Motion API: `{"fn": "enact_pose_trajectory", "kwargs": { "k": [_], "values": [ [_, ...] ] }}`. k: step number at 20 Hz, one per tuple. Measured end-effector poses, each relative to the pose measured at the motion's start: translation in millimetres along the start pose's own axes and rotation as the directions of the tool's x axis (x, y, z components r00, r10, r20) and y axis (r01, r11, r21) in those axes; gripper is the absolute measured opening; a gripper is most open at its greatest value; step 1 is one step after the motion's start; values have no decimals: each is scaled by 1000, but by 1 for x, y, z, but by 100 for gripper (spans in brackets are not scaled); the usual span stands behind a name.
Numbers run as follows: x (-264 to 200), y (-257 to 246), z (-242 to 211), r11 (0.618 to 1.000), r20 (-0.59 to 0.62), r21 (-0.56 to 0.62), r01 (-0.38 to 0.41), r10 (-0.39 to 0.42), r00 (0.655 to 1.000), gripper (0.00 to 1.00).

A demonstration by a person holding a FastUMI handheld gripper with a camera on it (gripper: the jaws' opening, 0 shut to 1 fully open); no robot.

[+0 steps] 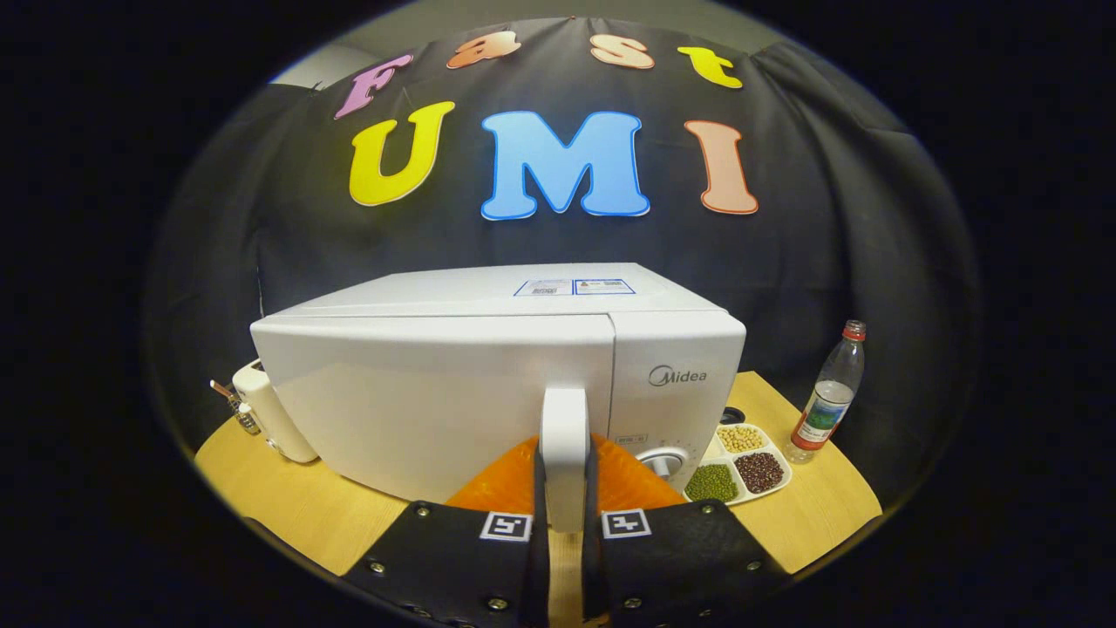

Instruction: Open the microwave, put the food inside, and close the microwave door.

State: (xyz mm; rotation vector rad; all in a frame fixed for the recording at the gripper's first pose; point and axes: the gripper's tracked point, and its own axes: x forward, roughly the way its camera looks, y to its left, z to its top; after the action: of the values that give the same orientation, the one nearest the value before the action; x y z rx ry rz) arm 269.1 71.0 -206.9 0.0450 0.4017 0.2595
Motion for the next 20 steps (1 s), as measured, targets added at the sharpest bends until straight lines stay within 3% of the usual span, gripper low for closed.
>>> {"fn": "enact_pose_trajectory", "kwargs": {
  "k": [1,3,9,14,20],
  "values": [
    [-1,0,0,1000,-13,-7,3,-3,1000,9],
    [-7,0,-4,1000,-40,30,9,-8,999,9],
    [-59,17,-22,1000,-24,-3,5,-6,1000,10],
    [-105,46,-37,999,-51,27,-41,43,998,20],
    [-148,83,-53,998,-57,10,-69,69,996,21]
  ]
}}
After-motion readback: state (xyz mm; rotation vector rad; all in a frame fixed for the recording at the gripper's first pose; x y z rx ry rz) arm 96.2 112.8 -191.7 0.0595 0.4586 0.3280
